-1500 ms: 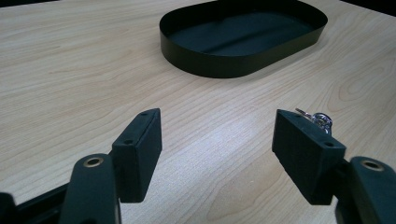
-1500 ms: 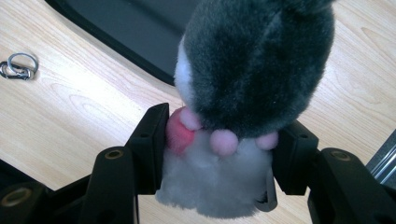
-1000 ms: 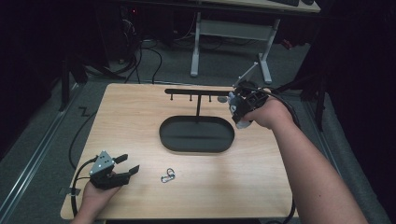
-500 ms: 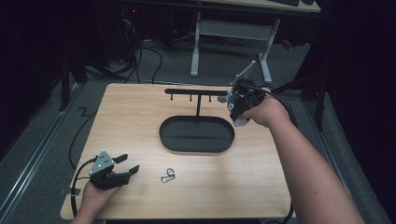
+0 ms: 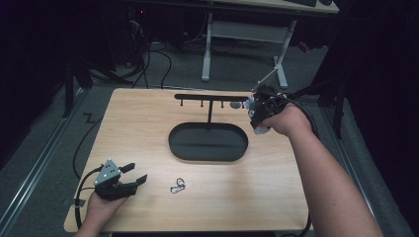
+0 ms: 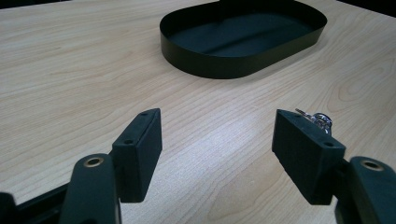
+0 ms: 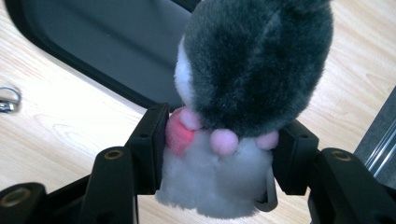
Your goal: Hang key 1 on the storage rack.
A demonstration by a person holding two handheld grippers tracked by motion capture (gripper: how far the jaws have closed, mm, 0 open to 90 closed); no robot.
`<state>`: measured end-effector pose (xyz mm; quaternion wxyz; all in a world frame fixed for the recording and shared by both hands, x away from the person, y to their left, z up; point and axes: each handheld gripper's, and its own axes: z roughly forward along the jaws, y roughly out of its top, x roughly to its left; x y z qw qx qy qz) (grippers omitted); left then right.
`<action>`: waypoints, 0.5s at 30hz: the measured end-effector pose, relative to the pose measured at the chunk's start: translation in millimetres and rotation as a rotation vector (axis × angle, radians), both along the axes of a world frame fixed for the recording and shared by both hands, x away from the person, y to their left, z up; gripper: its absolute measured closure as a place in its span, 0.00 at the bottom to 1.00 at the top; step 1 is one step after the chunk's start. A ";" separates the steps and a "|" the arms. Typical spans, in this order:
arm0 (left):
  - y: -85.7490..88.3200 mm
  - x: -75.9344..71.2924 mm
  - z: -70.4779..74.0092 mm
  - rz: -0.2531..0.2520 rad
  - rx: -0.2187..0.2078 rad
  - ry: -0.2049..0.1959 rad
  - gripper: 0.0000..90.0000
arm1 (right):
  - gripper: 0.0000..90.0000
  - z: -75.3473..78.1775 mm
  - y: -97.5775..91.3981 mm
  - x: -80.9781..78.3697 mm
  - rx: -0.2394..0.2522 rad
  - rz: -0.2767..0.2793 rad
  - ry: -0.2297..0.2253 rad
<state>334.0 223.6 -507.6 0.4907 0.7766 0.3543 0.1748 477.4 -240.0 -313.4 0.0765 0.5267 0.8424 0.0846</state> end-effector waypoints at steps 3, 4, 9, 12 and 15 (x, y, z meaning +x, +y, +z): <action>-0.3 0.1 -0.3 0.000 0.000 -0.001 0.38 | 0.50 -13.7 -4.8 -0.9 0.003 -0.015 0.018; -0.4 0.2 -0.4 0.000 0.001 -0.001 0.38 | 0.50 -13.7 -4.8 -0.9 0.003 -0.015 0.018; -0.8 0.2 -0.7 0.000 0.004 -0.002 0.38 | 0.50 -35.1 -6.9 -1.3 0.008 -0.010 0.043; -0.9 0.2 -0.8 -0.001 0.005 -0.002 0.38 | 0.50 -42.1 -6.4 -1.3 0.008 -0.012 0.046; -0.9 0.2 -0.7 -0.002 0.006 -0.001 0.38 | 0.50 -53.7 -4.6 0.2 0.020 -0.003 0.050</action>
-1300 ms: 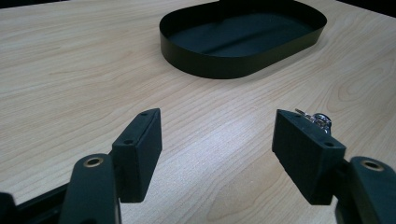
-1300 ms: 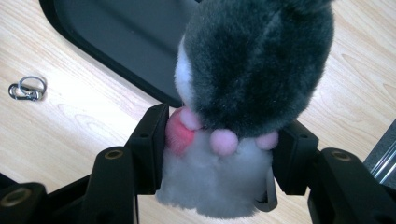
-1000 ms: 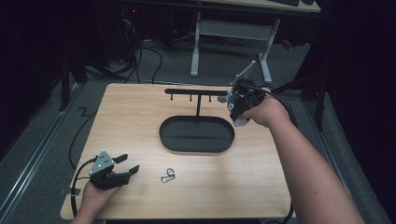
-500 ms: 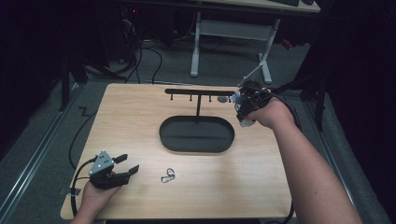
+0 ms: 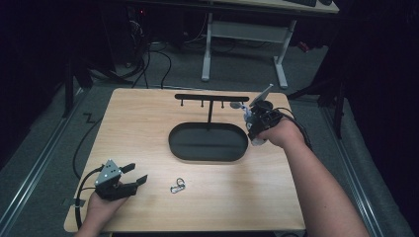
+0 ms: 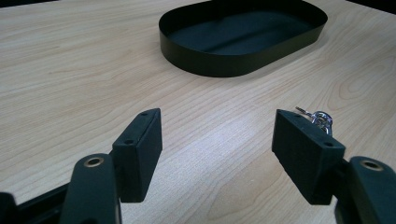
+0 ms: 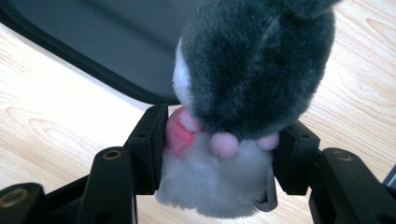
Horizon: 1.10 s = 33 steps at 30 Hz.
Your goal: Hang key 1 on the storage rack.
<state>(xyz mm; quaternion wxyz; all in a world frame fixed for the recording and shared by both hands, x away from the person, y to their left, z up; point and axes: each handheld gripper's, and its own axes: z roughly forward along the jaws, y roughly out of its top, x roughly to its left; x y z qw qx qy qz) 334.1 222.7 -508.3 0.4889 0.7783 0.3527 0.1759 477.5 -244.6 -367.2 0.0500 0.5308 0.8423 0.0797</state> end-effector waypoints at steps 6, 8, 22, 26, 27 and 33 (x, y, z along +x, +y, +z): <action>0.0 -0.1 -0.1 -0.001 0.001 0.000 0.38 | 0.49 -7.5 4.3 2.9 0.005 -0.011 -0.005; -0.2 0.0 -0.2 -0.002 0.002 0.001 0.38 | 0.48 -11.4 6.8 5.6 0.009 -0.016 -0.009; -0.8 0.8 -1.0 -0.003 0.004 0.003 0.38 | 0.30 -18.5 1.8 9.6 0.023 -0.058 -0.052; -1.6 0.8 -0.8 -0.005 0.007 0.004 0.38 | 0.30 -15.8 -1.6 5.4 0.031 -0.058 -0.062; -1.8 0.8 -0.8 -0.005 0.007 0.005 0.38 | 0.30 -15.0 -2.1 3.5 0.029 -0.059 -0.063; -2.0 0.6 -0.4 -0.008 0.007 0.013 0.38 | 0.32 -16.0 -5.3 -2.8 0.041 -0.057 -0.071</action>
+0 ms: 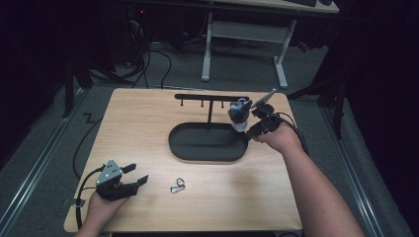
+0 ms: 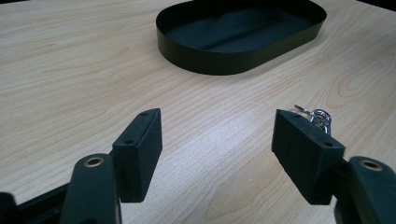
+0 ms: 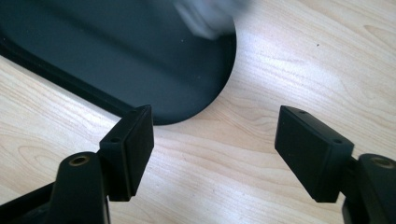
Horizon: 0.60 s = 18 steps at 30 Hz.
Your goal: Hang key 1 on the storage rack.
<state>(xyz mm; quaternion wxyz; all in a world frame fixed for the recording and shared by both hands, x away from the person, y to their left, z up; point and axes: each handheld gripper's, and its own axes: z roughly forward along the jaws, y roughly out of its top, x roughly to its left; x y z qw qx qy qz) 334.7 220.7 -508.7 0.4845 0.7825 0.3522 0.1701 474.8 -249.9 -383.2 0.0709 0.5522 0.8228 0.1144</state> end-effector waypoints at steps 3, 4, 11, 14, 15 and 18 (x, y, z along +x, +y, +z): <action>-0.2 0.2 0.0 -0.003 -0.004 0.007 0.38 | 0.33 -3.0 -3.6 -6.3 -0.001 -0.001 0.000; -0.1 0.4 0.2 -0.006 -0.004 0.010 0.38 | 0.33 -3.0 -3.6 -6.3 -0.001 -0.001 0.000; -2.1 0.9 -0.1 -0.020 -0.012 0.032 0.39 | 0.34 -11.5 -10.7 -26.2 -0.001 0.027 -0.039; -3.7 0.4 0.0 -0.028 -0.009 0.037 0.40 | 0.34 -14.7 -12.3 -33.5 -0.009 0.027 -0.055; -4.3 0.2 0.1 -0.033 -0.004 0.040 0.40 | 0.34 -17.3 -13.4 -37.8 -0.011 0.033 -0.069; -6.4 -0.4 -0.1 -0.044 0.000 0.045 0.41 | 0.36 -23.0 -16.0 -49.1 -0.009 0.038 -0.106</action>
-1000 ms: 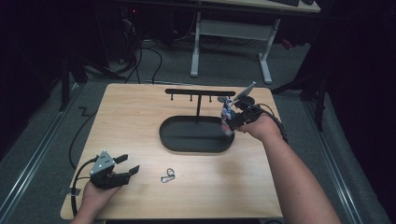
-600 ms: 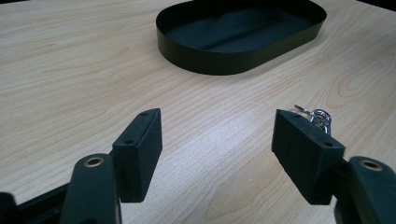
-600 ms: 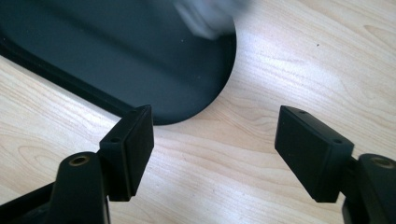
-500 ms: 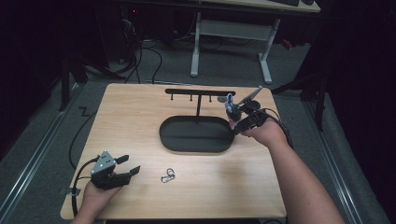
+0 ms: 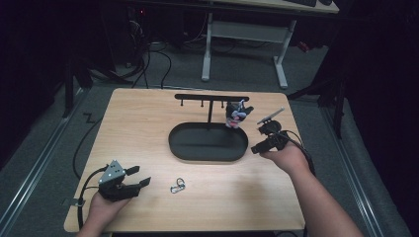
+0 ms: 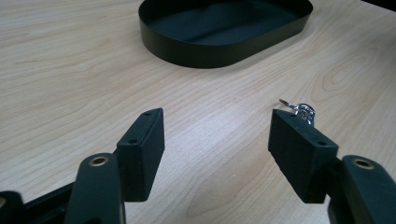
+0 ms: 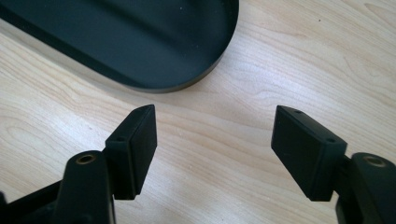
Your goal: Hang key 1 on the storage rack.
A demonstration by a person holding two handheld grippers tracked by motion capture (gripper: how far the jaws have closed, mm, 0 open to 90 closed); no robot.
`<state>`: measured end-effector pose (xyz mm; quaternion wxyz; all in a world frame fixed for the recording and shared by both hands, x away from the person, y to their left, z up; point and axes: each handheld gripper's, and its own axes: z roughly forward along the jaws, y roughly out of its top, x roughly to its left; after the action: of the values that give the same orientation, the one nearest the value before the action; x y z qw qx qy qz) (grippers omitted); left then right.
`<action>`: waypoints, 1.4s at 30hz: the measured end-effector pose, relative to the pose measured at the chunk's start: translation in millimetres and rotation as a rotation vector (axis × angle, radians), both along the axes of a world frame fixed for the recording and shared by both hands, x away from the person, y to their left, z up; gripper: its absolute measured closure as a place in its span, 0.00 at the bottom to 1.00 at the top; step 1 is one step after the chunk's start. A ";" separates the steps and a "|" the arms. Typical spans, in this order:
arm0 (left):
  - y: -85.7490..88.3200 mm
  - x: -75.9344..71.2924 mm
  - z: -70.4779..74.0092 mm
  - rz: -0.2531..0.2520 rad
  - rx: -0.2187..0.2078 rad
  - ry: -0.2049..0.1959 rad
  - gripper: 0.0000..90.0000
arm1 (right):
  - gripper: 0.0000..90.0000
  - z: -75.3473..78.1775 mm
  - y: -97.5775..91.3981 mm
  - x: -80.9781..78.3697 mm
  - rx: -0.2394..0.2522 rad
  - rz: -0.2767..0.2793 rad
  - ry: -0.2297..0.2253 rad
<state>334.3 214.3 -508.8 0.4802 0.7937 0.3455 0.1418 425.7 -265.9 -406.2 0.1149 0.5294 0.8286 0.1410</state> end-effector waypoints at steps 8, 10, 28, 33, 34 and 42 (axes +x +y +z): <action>-9.5 -2.2 -1.5 -0.033 0.038 0.015 0.46 | 0.42 -31.2 -2.9 -49.3 0.062 0.014 -0.122; -13.4 -2.8 -3.0 -0.041 0.053 0.025 0.48 | 0.44 -43.3 -2.8 -64.9 0.058 0.029 -0.157; -95.1 -6.7 -18.1 -0.026 0.322 0.030 1.00 | 0.77 -94.7 -34.0 -148.0 0.282 -0.044 -0.436; -120.4 -14.3 -15.7 -0.061 0.339 0.033 1.00 | 0.76 -99.2 -38.8 -147.7 0.307 -0.024 -0.411; -127.0 -17.4 -15.6 -0.076 0.345 0.031 1.00 | 0.76 -98.4 -39.2 -147.7 0.322 -0.021 -0.415; -186.8 -20.6 -16.8 -0.159 0.318 0.015 1.00 | 0.76 -95.2 -33.7 -149.5 0.343 0.012 -0.414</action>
<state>313.7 27.5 -525.6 0.3557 0.8854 0.2586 0.1504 276.2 -299.6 -501.4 0.1897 0.4962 0.7545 0.3854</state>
